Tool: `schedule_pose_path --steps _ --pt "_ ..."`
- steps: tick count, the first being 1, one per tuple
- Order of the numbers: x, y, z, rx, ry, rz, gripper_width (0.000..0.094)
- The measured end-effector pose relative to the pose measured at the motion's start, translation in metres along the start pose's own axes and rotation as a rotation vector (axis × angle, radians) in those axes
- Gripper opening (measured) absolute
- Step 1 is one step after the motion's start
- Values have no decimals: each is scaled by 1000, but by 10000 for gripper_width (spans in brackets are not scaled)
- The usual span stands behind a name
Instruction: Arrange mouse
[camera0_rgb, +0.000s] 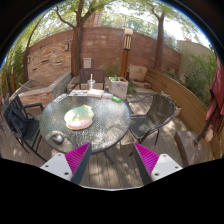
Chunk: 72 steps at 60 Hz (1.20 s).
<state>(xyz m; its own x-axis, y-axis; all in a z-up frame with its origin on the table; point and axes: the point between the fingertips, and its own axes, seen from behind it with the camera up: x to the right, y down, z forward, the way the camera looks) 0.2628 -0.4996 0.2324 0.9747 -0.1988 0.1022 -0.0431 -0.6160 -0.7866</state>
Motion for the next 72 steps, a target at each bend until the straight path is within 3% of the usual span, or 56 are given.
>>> schedule_pose_path --steps 14,27,42,61,67,72 --pt "-34 64 31 -78 -58 -33 855" --pt "-138 123 85 -148 -180 -78 845" --pt "-265 107 180 -125 -276 -109 845" --pt "-318 67 264 -100 -250 -159 846" --pt "-322 61 284 -108 -241 -158 793" --pt "-334 60 286 -121 -283 -141 589"
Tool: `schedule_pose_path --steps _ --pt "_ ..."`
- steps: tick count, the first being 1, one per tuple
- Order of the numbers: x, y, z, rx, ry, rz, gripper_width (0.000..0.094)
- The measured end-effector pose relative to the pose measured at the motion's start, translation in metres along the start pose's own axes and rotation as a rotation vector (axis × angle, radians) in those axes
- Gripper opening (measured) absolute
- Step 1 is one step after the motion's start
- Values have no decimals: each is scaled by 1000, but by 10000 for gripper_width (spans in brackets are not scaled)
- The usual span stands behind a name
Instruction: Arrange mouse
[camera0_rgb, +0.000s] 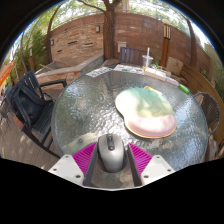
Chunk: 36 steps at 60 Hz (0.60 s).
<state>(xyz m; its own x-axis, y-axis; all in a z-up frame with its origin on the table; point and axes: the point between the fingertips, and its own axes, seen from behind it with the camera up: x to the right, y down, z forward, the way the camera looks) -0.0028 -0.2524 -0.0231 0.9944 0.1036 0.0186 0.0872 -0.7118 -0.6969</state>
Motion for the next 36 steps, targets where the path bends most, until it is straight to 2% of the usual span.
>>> schedule_pose_path --steps 1,2,12,19,23,32,36 --pt "-3 0 0 -1 -10 0 537" --pt "-4 -1 1 1 -15 -5 523" --pt "-7 0 -2 -15 -8 -25 405" --pt "-23 -16 -13 -7 -55 -38 358" --pt "-41 -48 -32 50 -104 -64 359" --pt "-45 -182 -91 308 -151 -46 358" --pt "-26 -236 -100 380 -153 3 359"
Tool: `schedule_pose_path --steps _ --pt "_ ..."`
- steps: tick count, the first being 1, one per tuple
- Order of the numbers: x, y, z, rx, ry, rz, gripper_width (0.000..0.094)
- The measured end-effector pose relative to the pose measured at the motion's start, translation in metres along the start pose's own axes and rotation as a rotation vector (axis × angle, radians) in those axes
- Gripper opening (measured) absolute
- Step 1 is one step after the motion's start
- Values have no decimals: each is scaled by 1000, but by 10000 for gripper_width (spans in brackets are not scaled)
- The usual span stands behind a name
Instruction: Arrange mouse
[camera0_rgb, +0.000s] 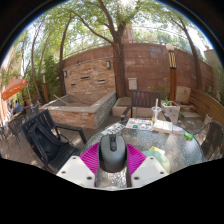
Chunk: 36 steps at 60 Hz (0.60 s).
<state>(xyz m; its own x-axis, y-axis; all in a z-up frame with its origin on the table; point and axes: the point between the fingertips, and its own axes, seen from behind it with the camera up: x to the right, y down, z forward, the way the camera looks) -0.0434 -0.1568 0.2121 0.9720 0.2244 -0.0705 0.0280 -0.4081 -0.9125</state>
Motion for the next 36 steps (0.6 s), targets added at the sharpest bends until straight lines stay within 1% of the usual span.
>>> schedule_pose_path --steps 3,7,12,19,20,23,24,27,28,30,32,36 --pt "25 -23 9 27 24 35 359" --pt "68 -25 31 22 79 63 357" --pt "121 17 68 -79 157 74 357" --pt "163 94 103 -244 201 82 361" --pt "173 115 110 -250 204 81 374" --pt "180 133 118 -296 215 77 411" --pt "181 140 121 -313 215 75 440" --pt "181 156 124 -359 207 84 488" --pt "183 168 127 -371 208 93 502" --pt "185 173 122 -381 213 111 538" --pt "186 171 118 -377 225 120 619" --pt "181 158 110 -370 222 107 861"
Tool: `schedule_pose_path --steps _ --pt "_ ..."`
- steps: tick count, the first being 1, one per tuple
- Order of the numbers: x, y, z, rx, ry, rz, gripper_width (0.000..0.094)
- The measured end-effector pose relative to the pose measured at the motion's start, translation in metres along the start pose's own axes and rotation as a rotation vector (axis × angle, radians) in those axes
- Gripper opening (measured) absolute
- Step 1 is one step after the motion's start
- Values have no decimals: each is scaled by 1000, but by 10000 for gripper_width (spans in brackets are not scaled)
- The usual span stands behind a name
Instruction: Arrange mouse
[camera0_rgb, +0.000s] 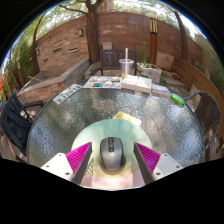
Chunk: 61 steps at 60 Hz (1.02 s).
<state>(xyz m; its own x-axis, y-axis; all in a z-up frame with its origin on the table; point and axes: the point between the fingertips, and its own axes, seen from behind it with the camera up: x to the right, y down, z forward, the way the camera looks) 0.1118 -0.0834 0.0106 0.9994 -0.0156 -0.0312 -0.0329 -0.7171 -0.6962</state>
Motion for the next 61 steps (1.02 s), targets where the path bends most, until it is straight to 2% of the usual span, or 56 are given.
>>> schedule_pose_path --steps 21,33,52,61 --pt "-26 -39 -150 121 51 -48 857" --pt "-45 -25 -231 177 92 -56 854" --pt "-58 4 -298 221 140 -85 851" --pt "-65 8 -306 216 120 -63 853"
